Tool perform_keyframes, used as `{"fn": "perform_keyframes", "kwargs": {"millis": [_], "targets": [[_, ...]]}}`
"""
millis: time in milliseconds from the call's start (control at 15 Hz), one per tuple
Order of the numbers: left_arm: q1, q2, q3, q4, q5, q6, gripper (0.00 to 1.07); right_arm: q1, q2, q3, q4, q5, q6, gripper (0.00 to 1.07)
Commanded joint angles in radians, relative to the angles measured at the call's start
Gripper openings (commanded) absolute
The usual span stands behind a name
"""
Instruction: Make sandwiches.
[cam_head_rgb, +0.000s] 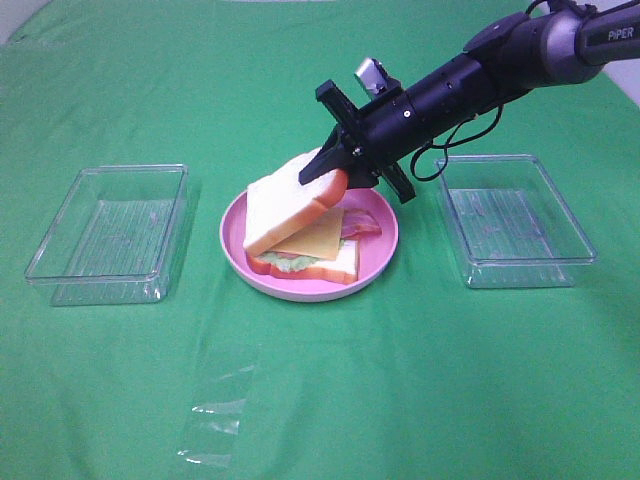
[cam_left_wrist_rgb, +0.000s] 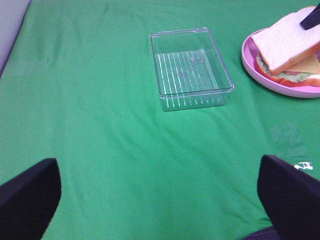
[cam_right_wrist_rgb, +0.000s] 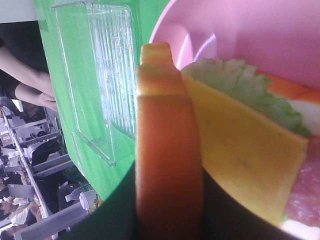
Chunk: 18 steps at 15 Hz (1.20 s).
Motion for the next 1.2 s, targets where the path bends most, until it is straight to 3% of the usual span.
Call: {"fn": "perform_keyframes", "kwargs": {"millis": [67,133,267,467,800,933,1067,1133,1200], "targets": [[-0.002,-0.015,0.002,-0.008,-0.003,-0.001,1.0,0.001,0.0,-0.004,-0.029,0.032,-0.01,0.44],[-0.002,-0.015,0.002,-0.008,-0.003,-0.001,1.0,0.001,-0.009,-0.004,-0.041,0.044,-0.012,0.63],[-0.002,-0.015,0.002,-0.008,-0.003,-0.001,1.0,0.001,-0.039,-0.004,-0.074,0.045,-0.015,0.81],[-0.002,-0.015,0.002,-0.008,-0.003,-0.001,1.0,0.001,-0.116,-0.006,-0.22,0.046,0.037,0.83],[-0.002,-0.015,0.002,-0.008,-0.003,-0.001,1.0,-0.018,-0.261,-0.099,-0.762,0.168,0.267,0.83],[-0.002,-0.015,0.002,-0.008,-0.003,-0.001,1.0,-0.073,-0.277,-0.139,-0.8,0.227,0.279,0.83],[-0.002,-0.015,0.002,-0.008,-0.003,-0.001,1.0,-0.186,-0.279,-0.179,-0.816,0.271,0.245,0.83],[-0.002,-0.015,0.002,-0.008,-0.003,-0.001,1.0,-0.259,-0.276,-0.179,-0.897,0.275,0.244,0.83],[-0.002,-0.015,0.002,-0.008,-0.003,-0.001,1.0,-0.272,-0.276,-0.178,-0.923,0.281,0.246,0.83]]}}
